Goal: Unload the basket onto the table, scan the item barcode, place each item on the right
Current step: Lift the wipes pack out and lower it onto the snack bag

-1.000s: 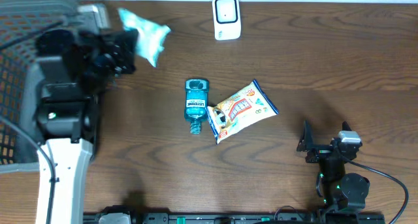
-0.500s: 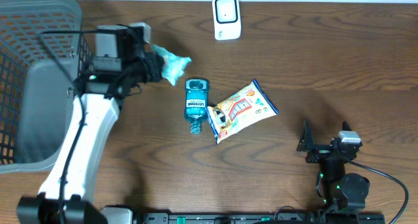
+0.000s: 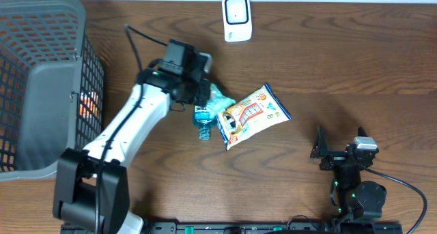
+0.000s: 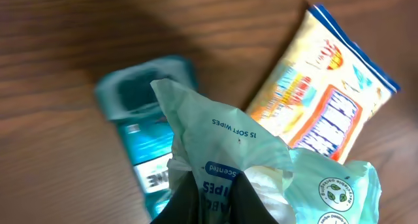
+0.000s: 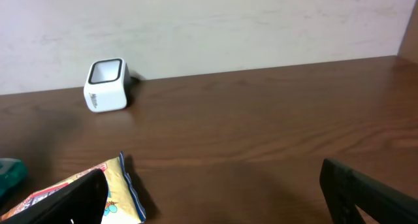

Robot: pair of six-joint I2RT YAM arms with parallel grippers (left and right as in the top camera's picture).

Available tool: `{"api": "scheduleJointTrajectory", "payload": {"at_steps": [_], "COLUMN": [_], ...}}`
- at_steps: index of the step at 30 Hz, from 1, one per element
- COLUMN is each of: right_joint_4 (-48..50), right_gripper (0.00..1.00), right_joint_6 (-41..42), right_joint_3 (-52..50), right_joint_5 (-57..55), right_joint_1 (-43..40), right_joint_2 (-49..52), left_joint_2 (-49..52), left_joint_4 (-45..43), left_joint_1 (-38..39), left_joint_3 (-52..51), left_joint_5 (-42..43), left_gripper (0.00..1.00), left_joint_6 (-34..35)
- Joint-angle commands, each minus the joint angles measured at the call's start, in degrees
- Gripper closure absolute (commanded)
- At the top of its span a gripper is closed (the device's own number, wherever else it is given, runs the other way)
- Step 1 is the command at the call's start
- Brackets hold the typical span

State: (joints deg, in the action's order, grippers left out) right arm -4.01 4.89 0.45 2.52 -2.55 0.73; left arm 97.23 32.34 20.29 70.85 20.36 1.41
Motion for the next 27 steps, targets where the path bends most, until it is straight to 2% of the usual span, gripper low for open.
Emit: {"api": "scheduleJointTrajectory", "payload": {"at_steps": [1,6,14,15,17,18,23,25,27], "right_joint_4": [-0.1,-0.1,-0.1,-0.1,-0.1,-0.1,-0.1,-0.1,-0.1], "right_gripper": [0.01,0.01,0.01,0.01,0.01,0.01,0.01,0.01,0.01], "right_joint_6": [-0.9,-0.9,-0.9,-0.9,-0.9,-0.9,-0.9,-0.9,-0.9], "right_joint_3": [-0.1,-0.1,-0.1,-0.1,-0.1,-0.1,-0.1,-0.1,-0.1], "right_joint_5": [-0.5,-0.5,-0.5,-0.5,-0.5,-0.5,-0.5,-0.5,-0.5], "right_joint_1": [-0.2,-0.2,-0.2,-0.2,-0.2,-0.2,-0.2,-0.2,-0.2], "right_joint_2": [-0.1,-0.1,-0.1,-0.1,-0.1,-0.1,-0.1,-0.1,-0.1], "left_joint_2": [1.0,2.9,9.3,9.9,11.0,11.2,10.8,10.8,10.8], "left_joint_4": [-0.5,-0.6,0.2,0.4,0.4,0.4,0.2,0.2,0.2], "left_joint_1": [3.7,6.9,9.0,9.2,9.3,9.3,9.3,9.3,9.3], "left_joint_3": [0.6,0.6,0.6,0.6,0.6,0.6,0.6,0.6,0.6], "left_joint_5": [-0.6,-0.8,-4.6,-4.6,-4.6,-4.6,-4.6,-4.6,-4.6], "left_gripper": [0.93,0.93,0.93,0.88,0.54,0.47,0.25,0.09,0.06], "left_joint_6": [-4.4,-6.9,-6.8,-6.8,-6.8,-6.8,-6.8,-6.8,-6.8]}}
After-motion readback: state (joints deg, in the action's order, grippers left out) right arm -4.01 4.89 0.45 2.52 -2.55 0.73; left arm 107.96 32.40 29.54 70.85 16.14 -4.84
